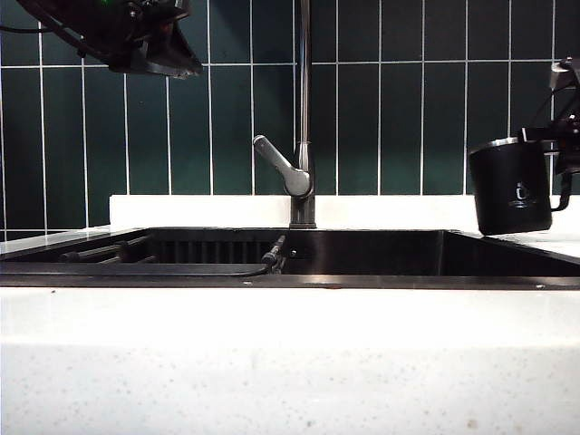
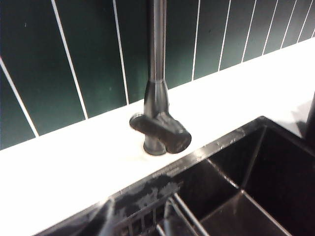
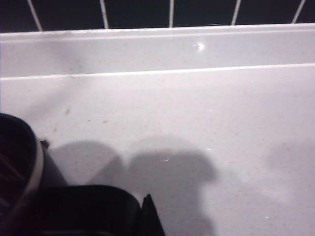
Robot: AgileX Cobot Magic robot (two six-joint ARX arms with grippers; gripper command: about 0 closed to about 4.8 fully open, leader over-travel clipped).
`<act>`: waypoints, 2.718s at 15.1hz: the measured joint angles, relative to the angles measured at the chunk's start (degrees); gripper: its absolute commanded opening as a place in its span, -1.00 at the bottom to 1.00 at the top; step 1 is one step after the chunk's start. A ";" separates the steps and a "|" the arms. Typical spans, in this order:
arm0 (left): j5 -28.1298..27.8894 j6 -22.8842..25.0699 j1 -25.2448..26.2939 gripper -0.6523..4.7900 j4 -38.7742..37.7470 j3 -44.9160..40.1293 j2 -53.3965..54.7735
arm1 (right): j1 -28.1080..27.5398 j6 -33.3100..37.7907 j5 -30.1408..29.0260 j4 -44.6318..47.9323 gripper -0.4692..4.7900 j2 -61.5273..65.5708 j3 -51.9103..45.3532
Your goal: Pick up the mug next to the sink, go to the faucet to get some water, pour the water into the sink, and finally put the mug back to its place.
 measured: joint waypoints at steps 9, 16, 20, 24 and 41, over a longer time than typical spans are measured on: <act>0.11 -0.02 0.02 -0.23 0.07 -4.15 -0.04 | -2.12 -0.13 0.04 -1.66 -0.61 -0.04 0.00; 0.20 -0.04 0.00 -0.23 -0.24 -4.15 -1.09 | -2.10 -0.15 0.17 -8.28 -0.45 -1.20 -0.15; 0.79 -0.07 0.02 -0.23 -1.68 -4.17 -2.29 | -2.19 -0.15 0.17 -11.91 -0.38 -8.39 -0.11; 1.40 -0.07 0.02 -0.23 -5.27 -4.15 -6.67 | -2.21 -0.15 1.77 -19.06 -0.38 -13.16 -0.09; 1.40 -0.09 0.00 -0.35 -14.60 -18.84 -28.50 | 0.42 4.39 2.25 -31.43 -0.62 -50.16 -11.34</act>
